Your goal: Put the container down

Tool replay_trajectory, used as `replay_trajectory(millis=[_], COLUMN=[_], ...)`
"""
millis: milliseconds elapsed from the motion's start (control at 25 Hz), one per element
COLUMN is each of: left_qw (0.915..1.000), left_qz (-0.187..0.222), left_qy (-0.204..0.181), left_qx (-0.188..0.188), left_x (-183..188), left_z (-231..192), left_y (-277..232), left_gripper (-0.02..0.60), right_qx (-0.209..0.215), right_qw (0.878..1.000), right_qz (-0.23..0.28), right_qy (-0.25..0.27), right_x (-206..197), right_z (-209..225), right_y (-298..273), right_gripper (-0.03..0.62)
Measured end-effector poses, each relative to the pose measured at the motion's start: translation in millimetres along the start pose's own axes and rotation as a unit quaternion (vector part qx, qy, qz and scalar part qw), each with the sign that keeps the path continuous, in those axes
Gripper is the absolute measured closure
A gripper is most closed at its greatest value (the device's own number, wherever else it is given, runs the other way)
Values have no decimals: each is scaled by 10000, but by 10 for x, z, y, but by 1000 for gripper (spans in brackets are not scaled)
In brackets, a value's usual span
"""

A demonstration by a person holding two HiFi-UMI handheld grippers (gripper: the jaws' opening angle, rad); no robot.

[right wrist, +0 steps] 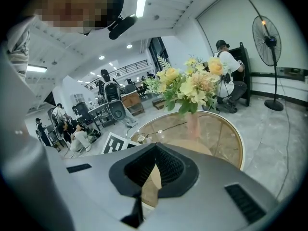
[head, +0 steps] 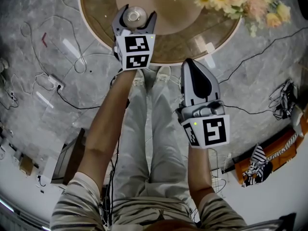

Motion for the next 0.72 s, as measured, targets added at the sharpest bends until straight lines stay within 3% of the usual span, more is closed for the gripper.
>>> replay_trajectory(millis=[440,720], left_qw=[10000,9999], left_qz=[-34,24], left_qy=[-36,152], left_qx=[-42,-70], left_x=[-82,-109], left_z=[39,61], left_y=[-35,-30], left_gripper=[249,247], right_qx=[-1,-39], right_qw=[10000,9999], right_qz=[50,85], right_qy=[26,-46], right_x=[29,31], right_z=[19,47], right_y=[28,42], right_gripper=[597,597])
Point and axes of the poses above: the fingertips, and each gripper's own axes: y backward along the fingers, z to its right, x out of its top, the point moved 2 cm from there along y, backward along the fingers, and after that the axes turned 7 degrees about -x, right-handed, at the moved point
